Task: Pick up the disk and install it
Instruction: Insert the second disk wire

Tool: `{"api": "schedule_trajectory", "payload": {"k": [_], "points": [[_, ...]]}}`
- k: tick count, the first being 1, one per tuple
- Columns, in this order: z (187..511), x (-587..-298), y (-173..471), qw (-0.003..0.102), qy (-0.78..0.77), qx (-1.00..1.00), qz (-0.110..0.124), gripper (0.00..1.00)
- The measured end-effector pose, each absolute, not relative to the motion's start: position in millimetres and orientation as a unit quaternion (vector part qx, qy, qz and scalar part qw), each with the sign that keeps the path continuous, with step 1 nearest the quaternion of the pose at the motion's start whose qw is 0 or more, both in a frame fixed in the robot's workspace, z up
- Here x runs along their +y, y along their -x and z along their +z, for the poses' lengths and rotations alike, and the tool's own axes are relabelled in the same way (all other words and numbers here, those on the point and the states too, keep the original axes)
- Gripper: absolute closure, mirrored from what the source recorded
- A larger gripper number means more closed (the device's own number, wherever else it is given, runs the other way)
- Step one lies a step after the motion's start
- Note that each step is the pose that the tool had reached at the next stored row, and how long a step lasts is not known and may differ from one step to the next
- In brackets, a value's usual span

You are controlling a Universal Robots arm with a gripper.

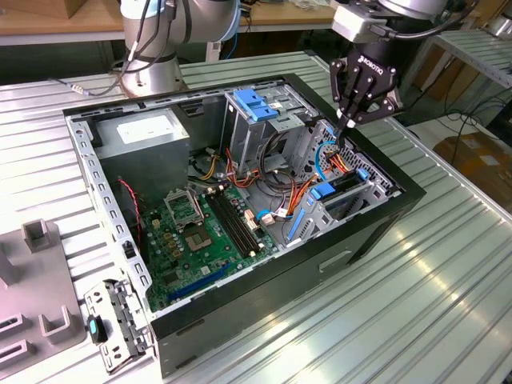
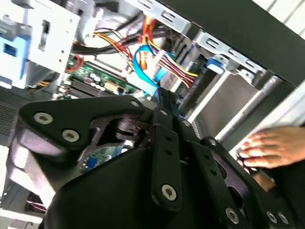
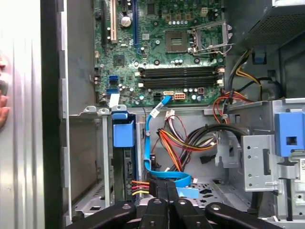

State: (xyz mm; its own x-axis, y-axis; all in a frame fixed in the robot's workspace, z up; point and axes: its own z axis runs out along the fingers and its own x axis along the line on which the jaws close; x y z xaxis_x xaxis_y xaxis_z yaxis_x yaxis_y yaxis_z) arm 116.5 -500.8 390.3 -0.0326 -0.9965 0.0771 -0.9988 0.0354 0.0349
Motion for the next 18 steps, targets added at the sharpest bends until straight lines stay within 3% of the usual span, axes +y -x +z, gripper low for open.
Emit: {"api": "schedule_trajectory", "payload": {"k": [1, 6, 7, 8, 16, 18], "points": [[390, -500, -117, 0.048, -0.694, -0.718, 0.023, 0.83], [388, -498, -117, 0.067, -0.693, -0.717, 0.042, 0.82], [388, -497, -117, 0.068, -0.693, -0.717, 0.044, 0.82], [387, -497, -117, 0.069, -0.693, -0.717, 0.044, 0.75], [373, -493, -117, 0.071, -0.693, -0.716, 0.046, 0.75], [371, -493, -117, 0.071, -0.693, -0.716, 0.046, 0.83]]}}
